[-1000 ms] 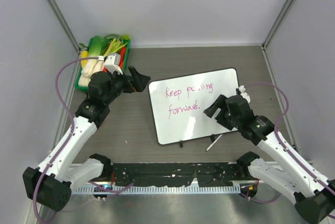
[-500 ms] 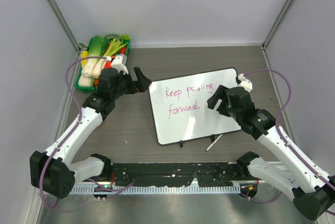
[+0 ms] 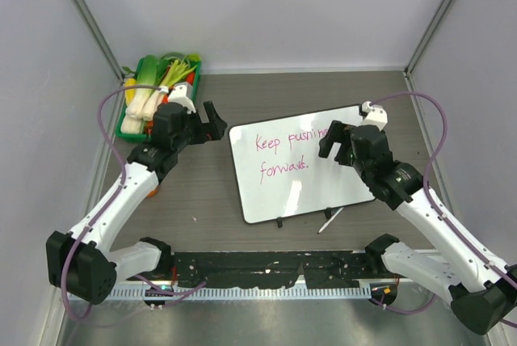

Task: Write a sentence on the whiteboard
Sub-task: Reset both arms

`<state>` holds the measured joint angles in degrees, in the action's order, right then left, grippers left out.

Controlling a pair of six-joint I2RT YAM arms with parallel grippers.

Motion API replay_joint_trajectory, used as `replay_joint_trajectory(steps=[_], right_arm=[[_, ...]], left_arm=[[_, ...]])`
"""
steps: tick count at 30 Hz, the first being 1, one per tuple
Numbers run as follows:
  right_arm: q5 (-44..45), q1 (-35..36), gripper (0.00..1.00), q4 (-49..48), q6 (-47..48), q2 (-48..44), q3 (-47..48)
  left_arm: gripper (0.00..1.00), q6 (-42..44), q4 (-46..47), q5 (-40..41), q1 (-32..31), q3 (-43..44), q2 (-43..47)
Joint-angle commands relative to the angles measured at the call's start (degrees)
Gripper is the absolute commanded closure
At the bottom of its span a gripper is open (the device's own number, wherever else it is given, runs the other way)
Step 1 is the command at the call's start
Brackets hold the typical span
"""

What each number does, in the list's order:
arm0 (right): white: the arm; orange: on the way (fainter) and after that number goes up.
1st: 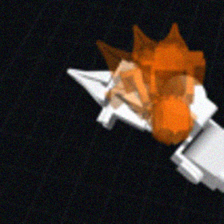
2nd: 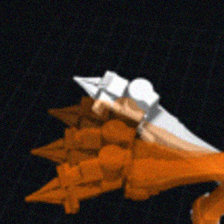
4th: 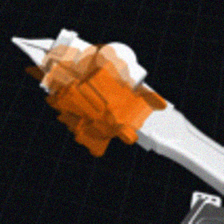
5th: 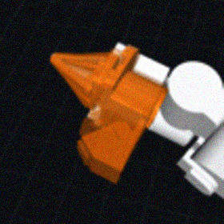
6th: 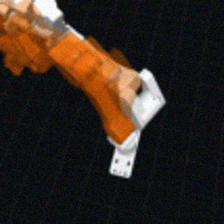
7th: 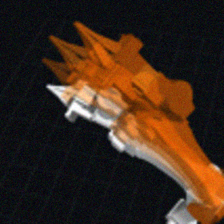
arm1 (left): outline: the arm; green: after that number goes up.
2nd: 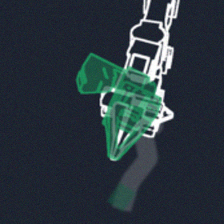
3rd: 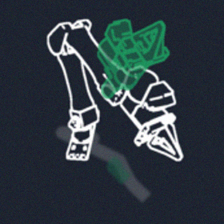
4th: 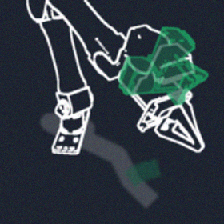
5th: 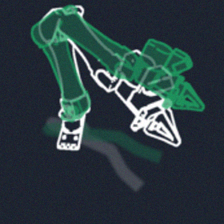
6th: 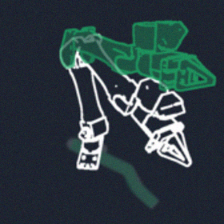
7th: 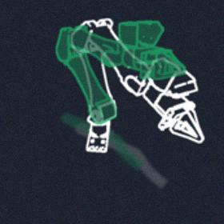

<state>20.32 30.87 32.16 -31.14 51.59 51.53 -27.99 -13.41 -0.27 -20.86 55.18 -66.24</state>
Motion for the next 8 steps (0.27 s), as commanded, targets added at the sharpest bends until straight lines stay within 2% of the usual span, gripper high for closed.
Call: replay_joint_trajectory(steps=[1,6,8], right_arm=[[6.8,-0.3,0.01,-11.1,7.7,-3.2,2.5],[15.4,-0.2,0.01,-27.3,16.6,-8.0,-4.1],[23.3,-0.2,0.01,-35.9,19.3,-9.4,-11.2]], left_arm=[[0.00,2.2,1.4,4.0,0.1,0.4,4.6],[0.00,5.0,2.9,5.6,0.1,-3.3,9.9],[0.00,6.3,3.8,7.6,0.2,-4.8,12.6]])
